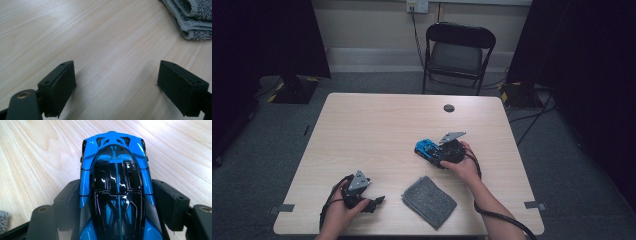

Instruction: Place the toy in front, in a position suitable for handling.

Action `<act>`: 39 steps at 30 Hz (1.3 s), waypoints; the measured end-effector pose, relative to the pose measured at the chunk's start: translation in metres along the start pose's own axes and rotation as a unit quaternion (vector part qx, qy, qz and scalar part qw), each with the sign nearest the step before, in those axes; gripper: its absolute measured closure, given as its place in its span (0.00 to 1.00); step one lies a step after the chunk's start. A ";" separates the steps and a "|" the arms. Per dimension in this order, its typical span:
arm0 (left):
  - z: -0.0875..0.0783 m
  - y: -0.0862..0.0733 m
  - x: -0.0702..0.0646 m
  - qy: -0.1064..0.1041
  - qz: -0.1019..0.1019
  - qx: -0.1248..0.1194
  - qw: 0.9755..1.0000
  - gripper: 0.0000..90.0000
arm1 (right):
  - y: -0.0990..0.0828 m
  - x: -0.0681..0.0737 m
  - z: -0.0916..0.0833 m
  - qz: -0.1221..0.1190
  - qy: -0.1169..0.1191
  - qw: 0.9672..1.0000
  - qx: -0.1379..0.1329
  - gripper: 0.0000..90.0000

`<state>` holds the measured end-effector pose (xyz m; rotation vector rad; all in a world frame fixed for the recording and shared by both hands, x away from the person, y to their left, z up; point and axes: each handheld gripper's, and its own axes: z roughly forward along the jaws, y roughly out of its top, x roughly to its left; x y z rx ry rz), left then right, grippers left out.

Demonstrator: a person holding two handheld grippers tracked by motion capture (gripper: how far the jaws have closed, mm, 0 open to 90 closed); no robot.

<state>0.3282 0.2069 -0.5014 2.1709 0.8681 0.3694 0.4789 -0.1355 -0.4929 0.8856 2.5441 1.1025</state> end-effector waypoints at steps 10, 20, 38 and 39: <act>0.000 0.000 0.000 0.001 -0.001 0.000 1.000 0.16 | -0.003 0.001 0.001 0.000 -0.004 1.000 -0.009 0.29; 0.000 0.000 0.000 0.001 -0.001 0.000 1.000 0.16 | -0.011 -0.001 -0.007 0.010 -0.011 1.000 -0.009 0.17; 0.000 0.000 -0.001 0.002 -0.002 0.000 1.000 0.16 | -0.035 0.007 -0.025 0.024 -0.033 0.999 -0.021 0.17; 0.000 0.000 -0.001 0.002 -0.002 0.000 1.000 0.16 | -0.035 0.008 -0.025 0.023 -0.033 0.999 -0.020 0.18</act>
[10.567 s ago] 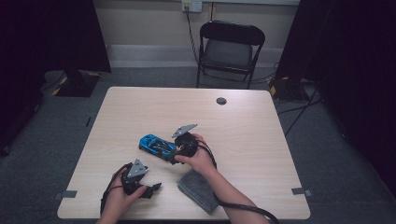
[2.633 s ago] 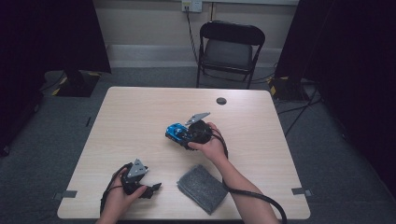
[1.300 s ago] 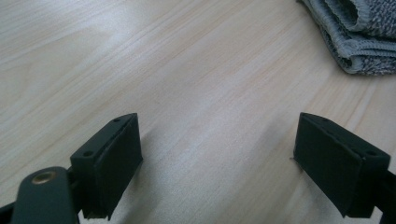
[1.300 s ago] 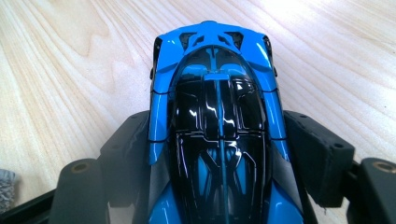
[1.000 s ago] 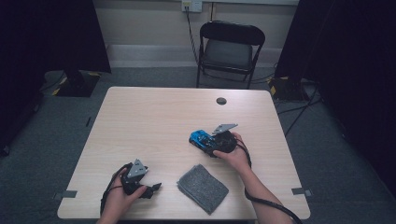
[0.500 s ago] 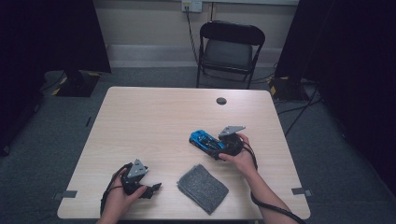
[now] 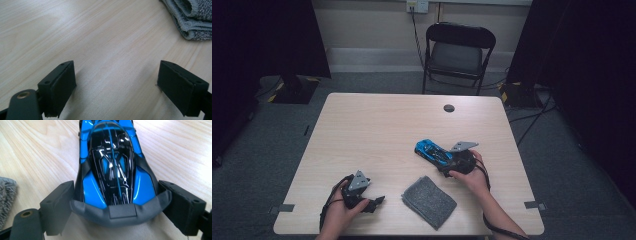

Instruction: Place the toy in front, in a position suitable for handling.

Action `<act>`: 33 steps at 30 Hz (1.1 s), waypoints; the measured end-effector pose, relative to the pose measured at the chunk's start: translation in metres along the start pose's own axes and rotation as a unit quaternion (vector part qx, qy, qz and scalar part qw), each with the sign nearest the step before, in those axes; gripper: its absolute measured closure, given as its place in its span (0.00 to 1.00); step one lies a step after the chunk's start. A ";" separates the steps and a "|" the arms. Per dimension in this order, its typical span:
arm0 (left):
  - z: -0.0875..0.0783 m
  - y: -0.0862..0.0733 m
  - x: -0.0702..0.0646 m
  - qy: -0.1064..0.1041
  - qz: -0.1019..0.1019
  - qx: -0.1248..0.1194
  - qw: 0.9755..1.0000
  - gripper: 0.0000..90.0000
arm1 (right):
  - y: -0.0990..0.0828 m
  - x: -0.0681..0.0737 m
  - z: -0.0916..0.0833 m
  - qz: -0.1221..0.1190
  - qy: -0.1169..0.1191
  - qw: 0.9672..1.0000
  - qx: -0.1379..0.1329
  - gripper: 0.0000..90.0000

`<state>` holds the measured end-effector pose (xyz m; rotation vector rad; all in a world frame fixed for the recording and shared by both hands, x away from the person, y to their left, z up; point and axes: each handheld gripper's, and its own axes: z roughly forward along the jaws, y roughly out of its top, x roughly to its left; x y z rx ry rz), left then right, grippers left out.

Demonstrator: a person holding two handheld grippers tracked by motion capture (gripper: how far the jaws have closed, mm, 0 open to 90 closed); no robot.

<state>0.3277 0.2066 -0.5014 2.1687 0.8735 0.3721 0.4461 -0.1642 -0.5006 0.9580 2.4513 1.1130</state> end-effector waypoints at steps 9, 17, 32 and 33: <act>0.000 0.000 0.000 0.001 -0.001 0.000 1.000 0.16 | -0.001 0.002 0.000 -0.001 -0.009 1.000 0.005 0.24; 0.000 0.000 -0.001 0.001 -0.002 0.001 1.000 0.16 | -0.001 0.001 0.000 0.001 -0.008 1.000 0.002 0.26; -0.001 0.058 -0.039 -0.096 0.044 -0.031 0.994 0.33 | -0.001 0.002 0.000 0.000 -0.009 1.000 0.002 0.26; 0.004 0.065 -0.044 -0.102 0.045 -0.026 0.993 0.33 | -0.001 0.002 0.000 0.000 -0.009 1.000 0.002 0.26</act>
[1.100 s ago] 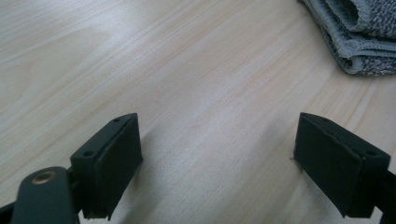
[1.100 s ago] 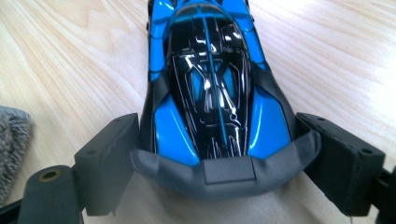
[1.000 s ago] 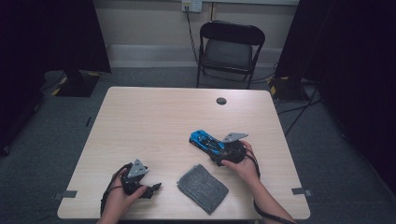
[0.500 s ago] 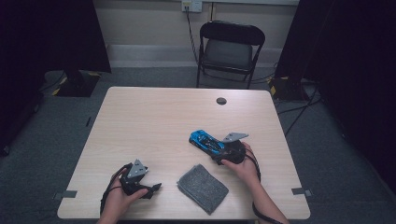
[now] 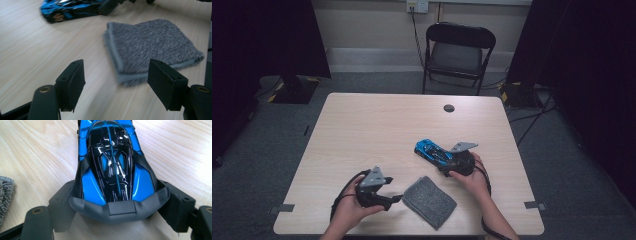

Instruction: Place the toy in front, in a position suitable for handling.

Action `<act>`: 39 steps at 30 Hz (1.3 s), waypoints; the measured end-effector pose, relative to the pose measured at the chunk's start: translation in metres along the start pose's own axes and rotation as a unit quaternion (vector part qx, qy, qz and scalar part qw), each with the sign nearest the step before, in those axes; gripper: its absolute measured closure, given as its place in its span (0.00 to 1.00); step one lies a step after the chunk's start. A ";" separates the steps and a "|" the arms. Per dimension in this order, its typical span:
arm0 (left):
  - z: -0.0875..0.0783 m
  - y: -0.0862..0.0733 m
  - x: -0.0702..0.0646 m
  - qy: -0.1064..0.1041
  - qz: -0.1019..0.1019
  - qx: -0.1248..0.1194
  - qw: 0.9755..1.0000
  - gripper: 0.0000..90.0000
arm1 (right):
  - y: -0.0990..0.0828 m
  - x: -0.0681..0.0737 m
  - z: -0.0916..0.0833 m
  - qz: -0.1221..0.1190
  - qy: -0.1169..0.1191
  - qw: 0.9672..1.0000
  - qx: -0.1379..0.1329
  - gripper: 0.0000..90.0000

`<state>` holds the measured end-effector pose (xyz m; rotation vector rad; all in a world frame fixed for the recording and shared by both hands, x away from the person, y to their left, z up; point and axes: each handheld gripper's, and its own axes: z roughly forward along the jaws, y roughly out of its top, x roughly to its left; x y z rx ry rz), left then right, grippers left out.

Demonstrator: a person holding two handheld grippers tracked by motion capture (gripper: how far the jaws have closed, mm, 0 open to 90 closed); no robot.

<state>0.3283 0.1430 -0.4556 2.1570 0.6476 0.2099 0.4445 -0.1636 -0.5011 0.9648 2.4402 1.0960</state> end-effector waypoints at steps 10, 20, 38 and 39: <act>0.061 0.033 -0.018 -0.042 0.043 0.047 0.997 0.40 | 0.000 0.000 0.000 0.000 0.000 1.000 0.000 0.26; 0.079 0.019 -0.019 -0.017 0.056 0.057 0.997 0.37 | 0.000 0.000 0.000 0.000 0.000 1.000 0.000 0.26; 0.078 0.032 -0.033 -0.018 0.030 0.111 0.993 0.80 | 0.000 0.000 0.000 0.000 0.000 1.000 0.000 0.26; 0.077 0.031 -0.032 -0.022 0.025 0.110 0.993 0.80 | 0.000 0.000 0.000 0.000 0.000 1.000 0.000 0.26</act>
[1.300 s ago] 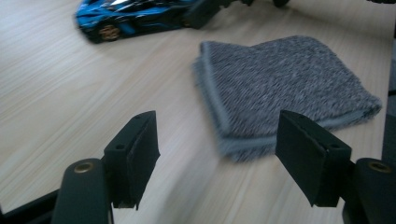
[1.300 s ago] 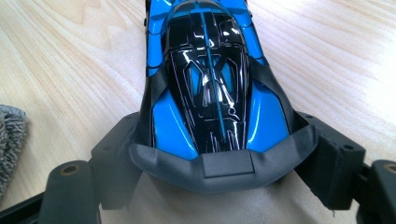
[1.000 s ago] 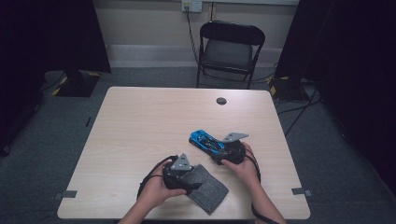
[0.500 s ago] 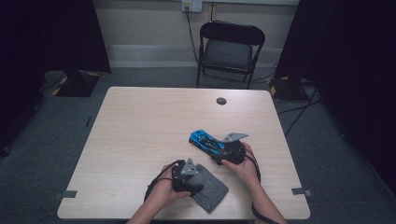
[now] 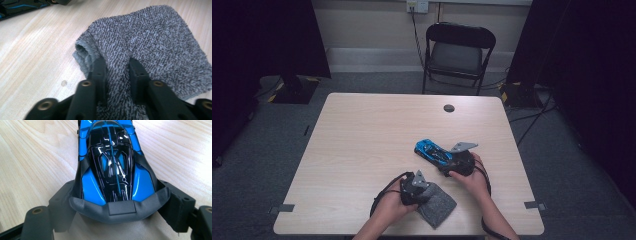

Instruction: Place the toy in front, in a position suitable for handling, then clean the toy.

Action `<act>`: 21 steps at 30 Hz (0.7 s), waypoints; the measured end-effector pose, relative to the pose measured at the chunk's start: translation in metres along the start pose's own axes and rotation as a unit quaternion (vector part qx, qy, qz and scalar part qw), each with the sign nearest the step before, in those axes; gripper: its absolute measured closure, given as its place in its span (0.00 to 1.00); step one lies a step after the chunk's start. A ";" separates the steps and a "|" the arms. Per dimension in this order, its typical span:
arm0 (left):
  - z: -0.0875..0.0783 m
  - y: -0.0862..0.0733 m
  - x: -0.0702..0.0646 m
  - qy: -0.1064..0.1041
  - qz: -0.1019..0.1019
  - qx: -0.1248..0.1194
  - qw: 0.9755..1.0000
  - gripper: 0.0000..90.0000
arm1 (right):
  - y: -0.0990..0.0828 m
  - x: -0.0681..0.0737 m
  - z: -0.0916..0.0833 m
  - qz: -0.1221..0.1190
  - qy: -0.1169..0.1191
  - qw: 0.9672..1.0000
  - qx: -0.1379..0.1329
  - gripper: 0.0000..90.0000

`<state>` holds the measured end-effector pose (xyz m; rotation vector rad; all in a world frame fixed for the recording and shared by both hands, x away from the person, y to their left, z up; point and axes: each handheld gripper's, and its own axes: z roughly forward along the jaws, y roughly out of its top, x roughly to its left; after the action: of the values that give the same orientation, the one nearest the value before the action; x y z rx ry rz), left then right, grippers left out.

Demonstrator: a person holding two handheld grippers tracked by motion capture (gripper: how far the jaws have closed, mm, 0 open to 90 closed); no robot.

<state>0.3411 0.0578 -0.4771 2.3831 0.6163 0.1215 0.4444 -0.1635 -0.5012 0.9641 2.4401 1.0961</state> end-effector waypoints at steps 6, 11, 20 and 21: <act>-0.008 -0.005 0.011 -0.018 -0.048 -0.022 0.998 0.85 | 0.000 0.000 0.000 0.000 0.000 1.000 0.000 0.26; -0.019 -0.007 0.019 -0.013 -0.064 -0.038 0.997 0.85 | 0.000 0.000 0.000 0.000 0.000 1.000 0.000 0.26; -0.049 0.013 0.054 0.018 -0.109 -0.080 0.991 0.85 | 0.000 0.000 0.000 -0.001 0.000 1.000 -0.001 0.26; -0.048 0.016 0.058 0.020 -0.110 -0.079 0.991 0.85 | 0.000 0.000 0.000 0.000 0.000 1.000 0.000 0.26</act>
<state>0.3866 0.1020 -0.4338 2.1491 0.8517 0.1163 0.4447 -0.1636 -0.5012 0.9630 2.4405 1.0967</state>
